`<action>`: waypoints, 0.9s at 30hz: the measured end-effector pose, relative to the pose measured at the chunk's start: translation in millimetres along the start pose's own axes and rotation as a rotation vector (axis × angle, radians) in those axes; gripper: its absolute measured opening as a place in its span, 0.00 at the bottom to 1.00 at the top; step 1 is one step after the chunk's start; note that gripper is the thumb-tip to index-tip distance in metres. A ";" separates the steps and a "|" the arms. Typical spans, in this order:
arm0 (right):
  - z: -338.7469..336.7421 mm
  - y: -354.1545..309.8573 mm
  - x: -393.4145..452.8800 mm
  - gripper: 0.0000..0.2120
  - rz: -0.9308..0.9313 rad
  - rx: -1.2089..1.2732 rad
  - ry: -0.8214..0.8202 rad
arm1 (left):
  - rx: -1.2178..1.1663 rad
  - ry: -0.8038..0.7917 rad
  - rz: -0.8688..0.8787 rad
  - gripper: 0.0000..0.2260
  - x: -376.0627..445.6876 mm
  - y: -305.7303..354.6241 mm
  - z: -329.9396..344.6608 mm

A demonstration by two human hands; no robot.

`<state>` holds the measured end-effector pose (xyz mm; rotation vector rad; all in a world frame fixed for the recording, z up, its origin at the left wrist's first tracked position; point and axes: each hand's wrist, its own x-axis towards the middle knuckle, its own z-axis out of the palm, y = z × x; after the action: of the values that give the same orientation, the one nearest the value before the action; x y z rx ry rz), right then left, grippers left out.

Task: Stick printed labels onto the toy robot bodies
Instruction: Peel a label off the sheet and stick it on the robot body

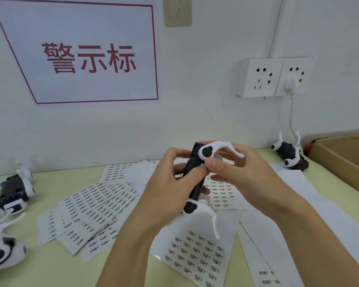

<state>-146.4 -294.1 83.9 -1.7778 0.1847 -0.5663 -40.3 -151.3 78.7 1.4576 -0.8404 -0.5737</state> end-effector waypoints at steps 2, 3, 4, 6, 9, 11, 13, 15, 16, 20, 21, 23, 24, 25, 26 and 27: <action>0.7 1.6 0.8 0.13 -0.004 0.016 0.024 | 0.025 0.012 0.013 0.07 1.1 -0.8 0.5; 1.3 2.1 1.6 0.12 -0.015 0.025 0.039 | 0.046 0.014 0.013 0.06 1.6 -1.4 0.1; 1.6 2.6 2.3 0.10 -0.034 0.031 0.054 | 0.062 0.009 0.006 0.06 2.1 -2.1 0.0; 2.7 3.2 3.7 0.07 -0.074 0.049 0.075 | 0.053 -0.016 -0.031 0.07 2.2 -2.8 0.0; 4.6 4.7 4.8 0.07 -0.095 0.099 0.098 | 0.008 -0.026 -0.072 0.07 2.7 -3.6 0.8; 3.8 4.7 4.6 0.09 -0.081 0.109 0.099 | -0.018 -0.017 -0.077 0.08 3.5 -2.5 0.4; -0.7 4.5 3.8 0.16 -0.031 0.097 0.086 | -0.021 -0.027 -0.092 0.10 3.3 -0.5 -2.3; -6.4 4.1 2.1 0.21 0.027 0.088 0.048 | 0.026 -0.047 -0.086 0.08 2.5 -0.1 -6.1; -8.8 4.1 1.2 0.21 0.047 0.075 0.033 | 0.059 -0.054 -0.077 0.08 2.0 -0.2 -6.8; -11.1 5.1 1.8 0.18 0.103 0.048 0.094 | 0.118 -0.063 -0.064 0.06 1.0 0.7 -0.7; -11.4 5.2 2.3 0.18 0.111 0.052 0.113 | 0.105 -0.054 -0.084 0.07 1.4 -0.2 1.2; -12.8 4.8 2.3 0.20 0.122 0.054 0.156 | 0.072 -0.033 -0.142 0.15 2.6 -4.3 1.6; -14.5 5.0 1.6 0.22 0.125 0.061 0.184 | 0.046 -0.027 -0.172 0.20 3.0 -6.6 0.7; -16.5 5.3 1.0 0.23 0.126 0.072 0.214 | 0.007 -0.021 -0.194 0.25 3.4 -8.3 0.2; -18.0 5.0 0.2 0.24 0.129 0.089 0.238 | -0.052 -0.003 -0.201 0.28 3.7 -9.2 -0.2; -19.3 4.3 -0.4 0.24 0.133 0.109 0.253 | -0.124 0.032 -0.193 0.30 4.3 -9.6 0.3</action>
<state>-155.0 -311.9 83.3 -1.5728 0.4359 -0.6910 -36.5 -155.5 69.9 1.4384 -0.6314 -0.7325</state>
